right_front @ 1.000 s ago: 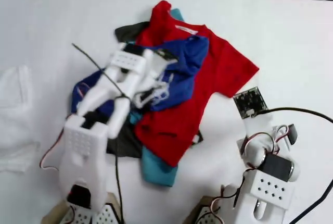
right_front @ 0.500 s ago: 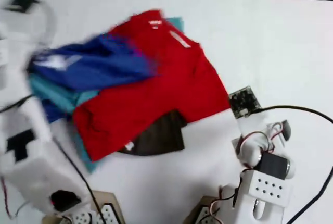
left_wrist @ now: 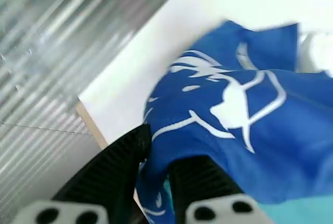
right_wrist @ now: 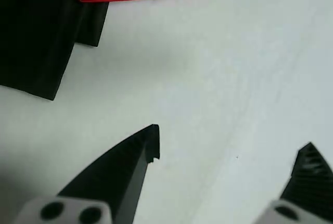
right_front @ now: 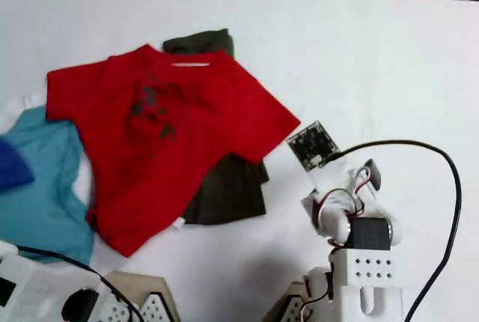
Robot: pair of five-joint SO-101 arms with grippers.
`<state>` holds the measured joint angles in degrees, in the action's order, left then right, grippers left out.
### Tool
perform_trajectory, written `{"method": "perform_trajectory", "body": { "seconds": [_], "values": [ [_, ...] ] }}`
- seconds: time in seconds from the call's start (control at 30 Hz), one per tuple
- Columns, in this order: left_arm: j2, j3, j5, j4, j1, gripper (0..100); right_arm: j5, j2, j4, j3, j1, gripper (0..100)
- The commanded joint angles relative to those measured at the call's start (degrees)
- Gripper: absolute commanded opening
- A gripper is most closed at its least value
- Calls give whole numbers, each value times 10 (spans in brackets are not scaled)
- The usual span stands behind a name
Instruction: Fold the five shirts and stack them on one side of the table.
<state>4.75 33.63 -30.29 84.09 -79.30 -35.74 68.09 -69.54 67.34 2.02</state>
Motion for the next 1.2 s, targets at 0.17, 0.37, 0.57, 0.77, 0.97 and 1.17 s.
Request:
{"method": "perform_trajectory", "body": {
  "seconds": [0.17,0.37,0.57,0.77,0.97,1.17],
  "values": [
    [-9,-52,-120,140,167,269,4,1,1,-3,5,405],
    [-38,-42,-67,182,436,326,1,1,0,2,5,405],
    [-38,-227,8,126,694,325,1,1,1,16,-11,405],
    [-35,-450,51,-87,786,325,-1,3,1,15,-44,405],
    [68,-509,49,-154,756,324,-40,5,-1,15,-71,405],
    [204,-416,46,-102,709,246,-48,6,-1,12,-74,405]
  ]
}}
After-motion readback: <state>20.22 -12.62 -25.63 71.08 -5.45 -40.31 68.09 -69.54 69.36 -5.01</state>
